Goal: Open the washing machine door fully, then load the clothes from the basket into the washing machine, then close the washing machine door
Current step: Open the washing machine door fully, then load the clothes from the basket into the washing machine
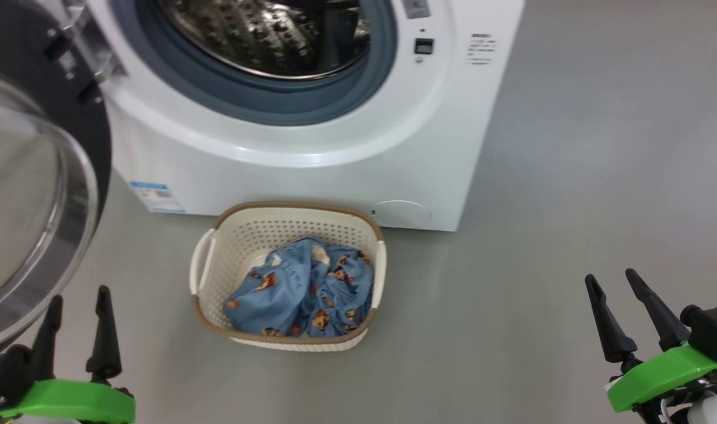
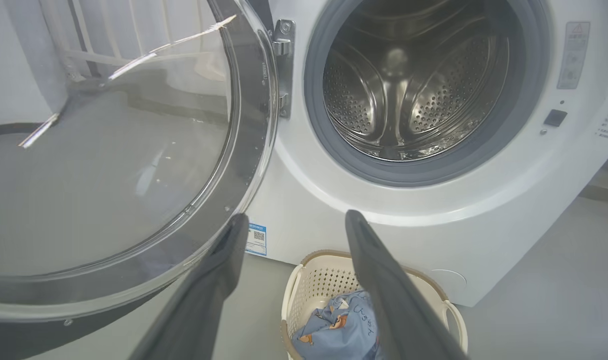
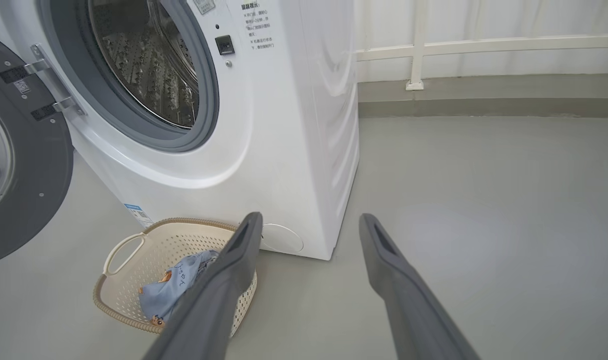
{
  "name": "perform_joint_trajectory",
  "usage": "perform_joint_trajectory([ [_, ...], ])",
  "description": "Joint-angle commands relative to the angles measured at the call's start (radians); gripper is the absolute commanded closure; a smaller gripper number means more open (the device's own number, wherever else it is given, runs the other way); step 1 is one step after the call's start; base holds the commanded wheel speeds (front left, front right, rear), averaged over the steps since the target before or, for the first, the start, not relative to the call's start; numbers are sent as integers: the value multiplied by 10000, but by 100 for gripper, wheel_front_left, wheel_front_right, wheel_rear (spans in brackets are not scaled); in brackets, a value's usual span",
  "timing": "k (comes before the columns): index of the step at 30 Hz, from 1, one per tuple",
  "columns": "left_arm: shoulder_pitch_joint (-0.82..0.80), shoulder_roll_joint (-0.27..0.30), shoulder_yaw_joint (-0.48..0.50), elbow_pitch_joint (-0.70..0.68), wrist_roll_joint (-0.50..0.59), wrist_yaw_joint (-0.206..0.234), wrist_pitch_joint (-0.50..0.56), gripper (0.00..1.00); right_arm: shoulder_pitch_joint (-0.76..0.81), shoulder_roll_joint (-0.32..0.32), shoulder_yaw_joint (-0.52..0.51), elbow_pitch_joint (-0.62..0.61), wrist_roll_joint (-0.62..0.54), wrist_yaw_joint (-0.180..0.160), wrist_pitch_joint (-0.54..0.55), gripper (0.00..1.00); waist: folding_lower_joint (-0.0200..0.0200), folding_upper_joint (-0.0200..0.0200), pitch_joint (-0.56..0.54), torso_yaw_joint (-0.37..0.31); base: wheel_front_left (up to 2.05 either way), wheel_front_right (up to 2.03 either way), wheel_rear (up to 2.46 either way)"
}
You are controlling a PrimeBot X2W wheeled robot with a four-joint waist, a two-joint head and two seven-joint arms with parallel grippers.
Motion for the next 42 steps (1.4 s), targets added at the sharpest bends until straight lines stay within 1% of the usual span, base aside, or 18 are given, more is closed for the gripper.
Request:
perform_joint_trajectory([
  [1, -14, 414, 151, -315, -109, -25, -63, 0, 113, -120, 109, -244, 31, 14, -122, 0, 0, 0, -107, -477, 0, 0, 0],
  [10, -31, 636, -576, -590, -494, -25, -63, 0, 181, 5, -35, -330, -5, 14, -122, 0, 0, 0, -118, -1268, 0, 0, 0],
  [19, 91, 725, -933, -765, -757, -25, -63, 0, 290, 75, -202, -391, -17, 14, -122, 0, 0, 0, -174, -1721, 0, 0, 0],
  [28, 193, 742, -1127, -856, -970, -25, -63, 0, 352, 159, -296, -393, -27, 14, -122, 0, 0, 0, -257, -1865, 0, 0, 0],
  [42, 179, 782, -1243, -930, -1104, -25, -63, 0, 362, 236, -349, -444, -49, 14, -122, 0, 0, 0, -239, -1762, 0, 0, 0],
])
